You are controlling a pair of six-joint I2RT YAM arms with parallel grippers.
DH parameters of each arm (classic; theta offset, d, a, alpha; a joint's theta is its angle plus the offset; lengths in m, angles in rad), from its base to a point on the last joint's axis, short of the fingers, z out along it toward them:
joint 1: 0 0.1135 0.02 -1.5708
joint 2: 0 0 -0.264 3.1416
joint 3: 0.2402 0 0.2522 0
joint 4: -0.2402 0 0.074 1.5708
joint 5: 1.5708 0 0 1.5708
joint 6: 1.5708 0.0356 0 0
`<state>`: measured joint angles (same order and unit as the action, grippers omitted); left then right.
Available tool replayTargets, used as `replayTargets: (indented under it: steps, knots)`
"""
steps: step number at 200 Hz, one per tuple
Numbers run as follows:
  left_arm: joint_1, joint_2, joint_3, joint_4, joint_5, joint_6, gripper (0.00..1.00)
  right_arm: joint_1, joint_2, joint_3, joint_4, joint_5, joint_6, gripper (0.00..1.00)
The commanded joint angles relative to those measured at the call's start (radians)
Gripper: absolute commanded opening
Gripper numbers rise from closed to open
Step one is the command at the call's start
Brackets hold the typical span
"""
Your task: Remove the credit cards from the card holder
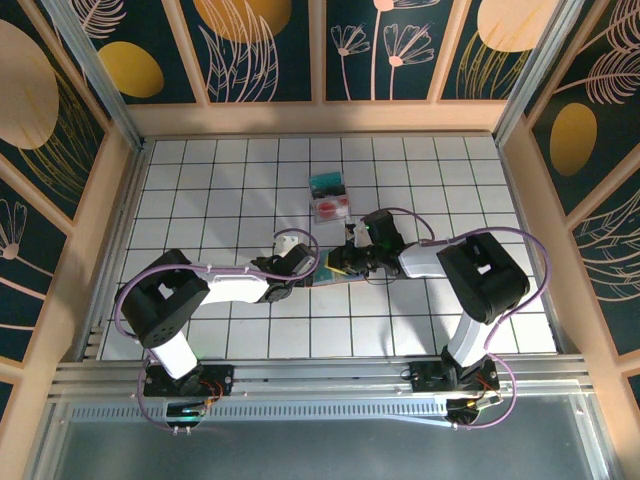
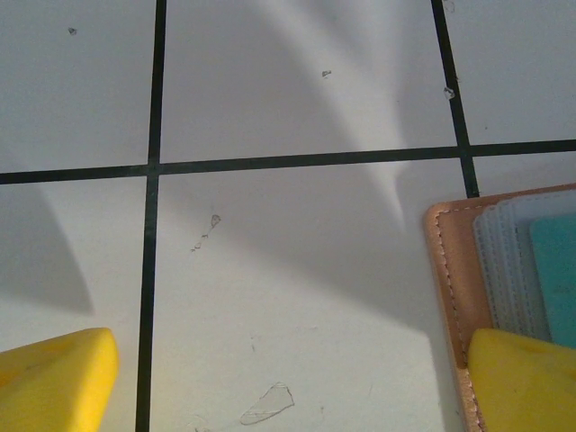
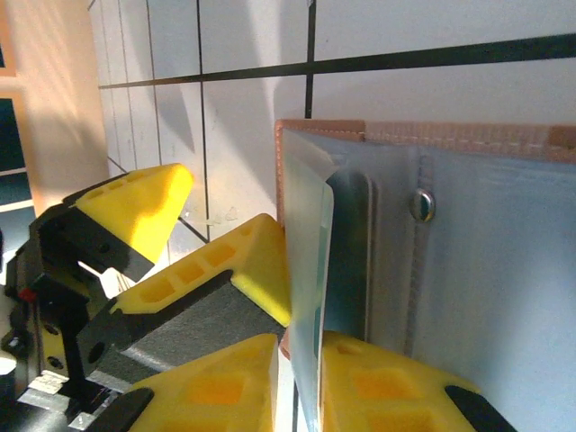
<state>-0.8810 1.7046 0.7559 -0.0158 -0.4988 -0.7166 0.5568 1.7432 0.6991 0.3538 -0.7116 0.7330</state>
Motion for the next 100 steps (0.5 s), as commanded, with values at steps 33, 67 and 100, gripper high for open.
replayTargets:
  steps: [33,67,100]
  knots:
    - [0.002,0.02,0.002,-0.139,0.017,-0.003,0.99,-0.003,-0.051,-0.024,0.051,-0.07,0.021,0.16]
    - [0.001,0.015,0.003,-0.15,0.017,-0.008,0.99,-0.004,-0.056,-0.027,0.053,-0.075,0.023,0.16]
    - [0.001,0.015,0.006,-0.159,0.014,-0.012,0.99,-0.037,-0.062,-0.036,0.058,-0.077,0.023,0.13]
